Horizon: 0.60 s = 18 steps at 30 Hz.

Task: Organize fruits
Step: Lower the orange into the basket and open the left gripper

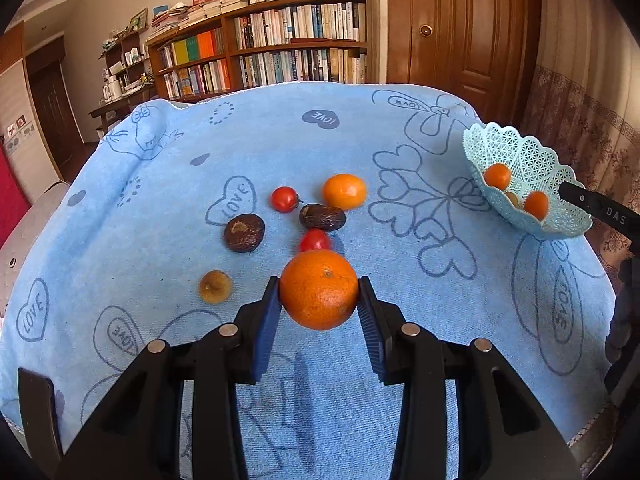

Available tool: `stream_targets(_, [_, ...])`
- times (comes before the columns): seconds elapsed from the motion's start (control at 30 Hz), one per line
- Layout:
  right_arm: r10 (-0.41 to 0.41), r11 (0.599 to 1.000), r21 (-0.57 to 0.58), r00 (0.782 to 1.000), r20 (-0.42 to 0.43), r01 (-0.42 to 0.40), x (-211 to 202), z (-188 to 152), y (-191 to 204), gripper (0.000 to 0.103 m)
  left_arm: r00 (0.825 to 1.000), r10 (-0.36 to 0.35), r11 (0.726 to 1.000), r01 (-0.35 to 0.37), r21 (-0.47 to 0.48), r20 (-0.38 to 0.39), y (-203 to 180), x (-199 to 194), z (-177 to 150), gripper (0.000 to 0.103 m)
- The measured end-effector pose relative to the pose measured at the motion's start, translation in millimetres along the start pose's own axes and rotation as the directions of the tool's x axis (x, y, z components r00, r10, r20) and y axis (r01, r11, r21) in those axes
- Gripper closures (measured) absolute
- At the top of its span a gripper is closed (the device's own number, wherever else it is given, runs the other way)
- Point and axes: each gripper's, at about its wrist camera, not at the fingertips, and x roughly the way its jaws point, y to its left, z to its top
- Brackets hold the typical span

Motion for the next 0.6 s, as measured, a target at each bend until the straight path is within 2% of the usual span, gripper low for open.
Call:
stream_targets(0.27, [0.012,0.999,0.039,1.0,0.028,-0.013,-14.1,-9.3,-16.8,0.063,0.999,-0.035,0.997,0.034,0.063,0.01,-38.5,-0.3,17.1,0.064])
stream_targets(0.6, [0.032,0.996,0.083,0.999,0.03,-0.035,-28.3,-29.6,-29.5,0.063,0.985,-0.169,0.978,0.17,0.118,-0.021,-101.9,20.0,47.2,0.063])
